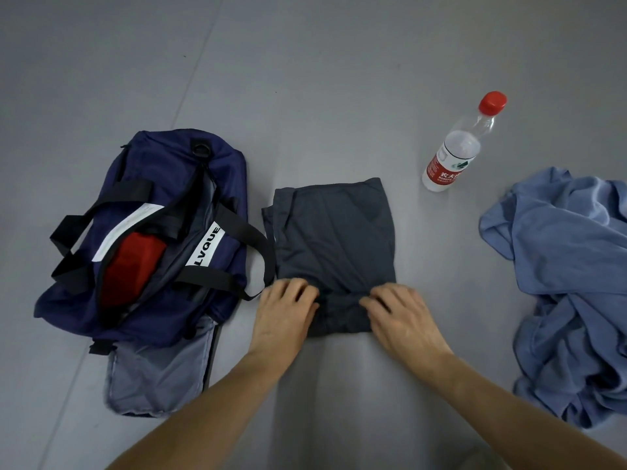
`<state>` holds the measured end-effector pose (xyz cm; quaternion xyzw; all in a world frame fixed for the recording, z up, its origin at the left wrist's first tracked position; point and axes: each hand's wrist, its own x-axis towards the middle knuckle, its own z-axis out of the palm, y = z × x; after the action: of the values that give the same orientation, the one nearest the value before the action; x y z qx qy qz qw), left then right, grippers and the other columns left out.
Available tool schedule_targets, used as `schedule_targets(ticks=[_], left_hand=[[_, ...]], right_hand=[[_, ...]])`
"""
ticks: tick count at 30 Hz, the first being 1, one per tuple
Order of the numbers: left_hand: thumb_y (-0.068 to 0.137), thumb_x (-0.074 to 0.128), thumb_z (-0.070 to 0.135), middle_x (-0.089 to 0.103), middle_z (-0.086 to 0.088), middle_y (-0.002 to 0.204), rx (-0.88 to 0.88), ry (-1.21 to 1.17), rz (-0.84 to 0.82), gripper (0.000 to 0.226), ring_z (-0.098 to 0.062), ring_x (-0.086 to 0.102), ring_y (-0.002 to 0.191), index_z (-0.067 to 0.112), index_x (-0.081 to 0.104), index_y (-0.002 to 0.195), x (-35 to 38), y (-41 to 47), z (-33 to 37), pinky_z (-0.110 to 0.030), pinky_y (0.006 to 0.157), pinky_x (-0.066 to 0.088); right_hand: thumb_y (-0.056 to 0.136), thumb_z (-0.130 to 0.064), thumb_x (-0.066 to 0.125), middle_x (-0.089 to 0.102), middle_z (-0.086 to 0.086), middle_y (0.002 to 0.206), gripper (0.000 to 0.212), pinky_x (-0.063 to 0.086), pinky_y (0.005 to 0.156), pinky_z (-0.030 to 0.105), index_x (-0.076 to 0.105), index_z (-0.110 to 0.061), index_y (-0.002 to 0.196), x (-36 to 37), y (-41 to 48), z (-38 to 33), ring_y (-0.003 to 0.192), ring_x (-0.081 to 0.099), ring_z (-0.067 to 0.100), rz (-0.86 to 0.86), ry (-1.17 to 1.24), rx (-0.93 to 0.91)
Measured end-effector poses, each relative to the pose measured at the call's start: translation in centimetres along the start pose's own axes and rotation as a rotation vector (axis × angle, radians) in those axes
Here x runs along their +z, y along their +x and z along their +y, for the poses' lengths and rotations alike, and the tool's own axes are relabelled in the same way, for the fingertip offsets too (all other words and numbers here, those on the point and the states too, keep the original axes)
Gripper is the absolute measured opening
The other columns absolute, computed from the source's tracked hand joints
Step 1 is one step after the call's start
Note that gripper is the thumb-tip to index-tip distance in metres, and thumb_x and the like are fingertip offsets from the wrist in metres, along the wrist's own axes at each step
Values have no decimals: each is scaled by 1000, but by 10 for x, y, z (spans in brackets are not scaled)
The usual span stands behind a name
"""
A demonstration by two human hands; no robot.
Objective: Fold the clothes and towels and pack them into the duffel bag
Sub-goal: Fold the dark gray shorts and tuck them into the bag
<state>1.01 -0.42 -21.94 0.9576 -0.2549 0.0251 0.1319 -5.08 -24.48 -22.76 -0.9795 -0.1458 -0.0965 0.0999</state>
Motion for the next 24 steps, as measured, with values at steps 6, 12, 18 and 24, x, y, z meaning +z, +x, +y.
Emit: schedule_targets(ticks=[6,12,18,24], left_hand=[[86,73,37,55,1,137,215,-73,-192,57,-18,50,130,24,53,138,13,-21,-1,-36,118,32],[87,70,22,51,2,145,67,-154,-274,67,-19,47,135,26,41,147,2,-7,-5,-29,119,27],[90,60,33,65,10,107,-159,-335,-293,32,-16,62,94,35,45,118,-20,23,-5,-27,76,44],[88,65,52,65,17,100,-351,-550,-376,24,-8,61,95,40,62,109,-17,33,-22,-29,83,51]], right_hand=[[88,-58,49,56,2,143,69,43,110,45,51,-19,144,17,-16,-4,132,53,23,-339,-75,20],[68,-34,84,68,5,126,61,56,94,42,69,-16,125,10,13,2,109,68,26,-289,14,86],[92,-36,54,65,-5,126,43,48,96,31,59,-26,133,-6,34,8,113,58,20,-395,259,246],[95,-57,52,70,2,104,46,49,88,34,48,-34,135,-16,42,15,99,65,26,-501,391,518]])
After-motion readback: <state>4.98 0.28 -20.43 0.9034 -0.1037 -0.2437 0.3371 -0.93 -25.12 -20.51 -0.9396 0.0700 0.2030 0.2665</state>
